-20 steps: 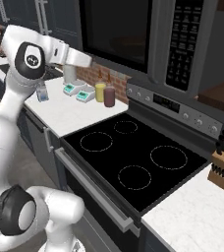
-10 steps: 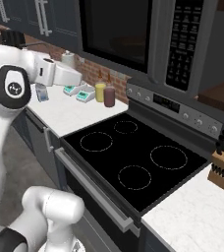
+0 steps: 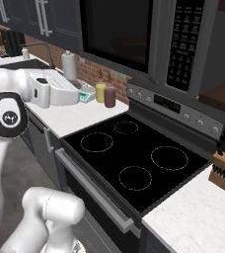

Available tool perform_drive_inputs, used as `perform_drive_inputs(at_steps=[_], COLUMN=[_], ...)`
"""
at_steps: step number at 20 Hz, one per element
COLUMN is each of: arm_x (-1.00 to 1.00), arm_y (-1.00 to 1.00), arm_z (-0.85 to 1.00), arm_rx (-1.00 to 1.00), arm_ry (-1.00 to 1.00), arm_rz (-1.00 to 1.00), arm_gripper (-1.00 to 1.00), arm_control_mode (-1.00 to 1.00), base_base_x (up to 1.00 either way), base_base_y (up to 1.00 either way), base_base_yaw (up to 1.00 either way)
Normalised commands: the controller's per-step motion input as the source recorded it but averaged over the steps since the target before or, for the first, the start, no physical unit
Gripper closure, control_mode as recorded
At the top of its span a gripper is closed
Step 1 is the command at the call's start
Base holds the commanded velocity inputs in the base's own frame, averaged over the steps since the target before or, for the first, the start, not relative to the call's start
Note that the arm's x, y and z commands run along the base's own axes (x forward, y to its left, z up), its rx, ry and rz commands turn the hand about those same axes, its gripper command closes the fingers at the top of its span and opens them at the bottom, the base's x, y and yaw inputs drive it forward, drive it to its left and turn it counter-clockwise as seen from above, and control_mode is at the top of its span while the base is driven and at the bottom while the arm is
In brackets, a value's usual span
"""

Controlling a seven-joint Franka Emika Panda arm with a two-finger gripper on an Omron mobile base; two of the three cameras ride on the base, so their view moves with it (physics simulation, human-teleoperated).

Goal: Pick the cucumber from the sink and place it in the bowl. Then pick the bowl and place it in the microwave. Then close the microwave door and press the start button.

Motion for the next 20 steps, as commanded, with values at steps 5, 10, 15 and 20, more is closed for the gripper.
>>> perform_drive_inputs(at_steps=[5,10,15,20], arm_x=[-0.11,-0.01,0.00,0.02], arm_y=[-0.39,-0.37,-0.38,-0.27], arm_z=[-0.01,0.00,0.00,0.00], arm_rx=[0.00,0.00,0.00,0.00], arm_ry=[-0.01,0.00,0.00,0.00], arm_rz=[0.05,0.06,0.01,0.00], arm_gripper=[1.00,1.00,1.00,1.00], arm_control_mode=[-1.00,-1.00,-1.00,-1.00], base_base_x=[0.00,0.00,0.00,0.00], base_base_y=[0.00,0.00,0.00,0.00], base_base_yaw=[0.00,0.00,0.00,0.00])
